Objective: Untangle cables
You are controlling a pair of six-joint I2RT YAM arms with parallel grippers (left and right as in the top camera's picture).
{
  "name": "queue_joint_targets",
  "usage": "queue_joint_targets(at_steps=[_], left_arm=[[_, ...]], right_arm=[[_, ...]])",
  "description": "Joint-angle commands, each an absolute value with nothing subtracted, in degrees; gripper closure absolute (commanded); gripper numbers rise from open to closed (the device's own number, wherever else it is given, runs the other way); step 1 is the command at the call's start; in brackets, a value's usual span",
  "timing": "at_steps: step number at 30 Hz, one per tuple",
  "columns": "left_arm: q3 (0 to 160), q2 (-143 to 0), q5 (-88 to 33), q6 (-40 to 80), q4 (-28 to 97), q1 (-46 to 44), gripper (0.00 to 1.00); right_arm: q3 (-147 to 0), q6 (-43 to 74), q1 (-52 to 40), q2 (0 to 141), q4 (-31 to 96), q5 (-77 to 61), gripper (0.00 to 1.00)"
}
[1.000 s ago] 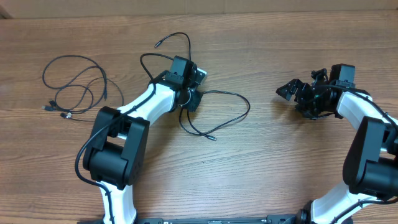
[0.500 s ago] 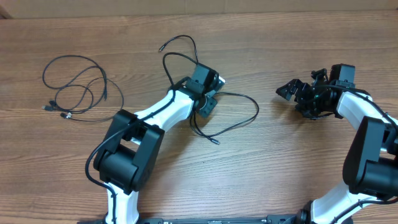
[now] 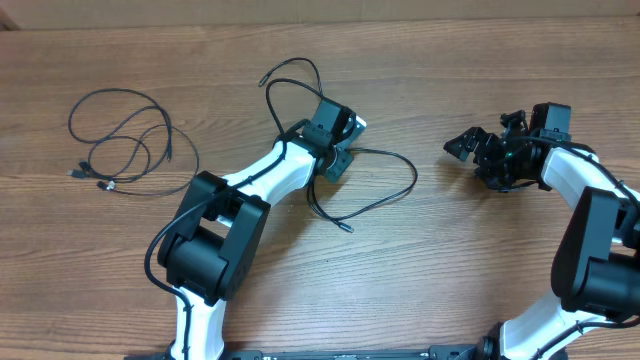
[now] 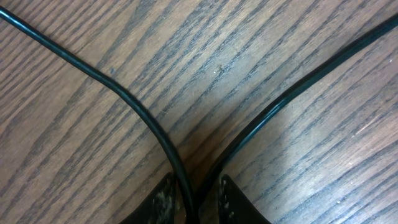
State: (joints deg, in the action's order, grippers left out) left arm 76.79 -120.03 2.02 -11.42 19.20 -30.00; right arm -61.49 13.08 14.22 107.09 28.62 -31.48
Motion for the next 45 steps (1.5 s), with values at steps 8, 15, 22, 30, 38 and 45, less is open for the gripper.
queue_joint_targets(at_steps=[8, 15, 22, 30, 38, 45], left_arm=[[73.71, -126.28, 0.8, -14.17, 21.34, -29.15, 0.96], [74.02, -123.15, 0.38, -6.66, 21.39, -29.15, 0.96], [74.11, -115.31, 0.36, -2.11, 21.41, -29.17, 0.96], [74.11, -103.72, 0.4, -2.11, 20.58, -29.17, 0.96], [74.11, -94.37, 0.4, -2.11, 20.25, -29.17, 0.96], [74.11, -89.8, 0.4, -2.09, 20.03, -29.17, 0.96]], right_arm=[[-60.75, 12.86, 14.28, 107.48, 28.73, -29.36, 0.0], [-60.75, 12.86, 14.28, 107.48, 28.75, -29.36, 0.0], [-60.75, 12.86, 14.28, 107.48, 28.73, -29.36, 0.0], [-60.75, 12.86, 14.28, 107.48, 28.73, -29.36, 0.0], [-60.75, 12.86, 14.28, 107.48, 28.73, -29.36, 0.0], [-60.75, 12.86, 14.28, 107.48, 28.75, -29.36, 0.0]])
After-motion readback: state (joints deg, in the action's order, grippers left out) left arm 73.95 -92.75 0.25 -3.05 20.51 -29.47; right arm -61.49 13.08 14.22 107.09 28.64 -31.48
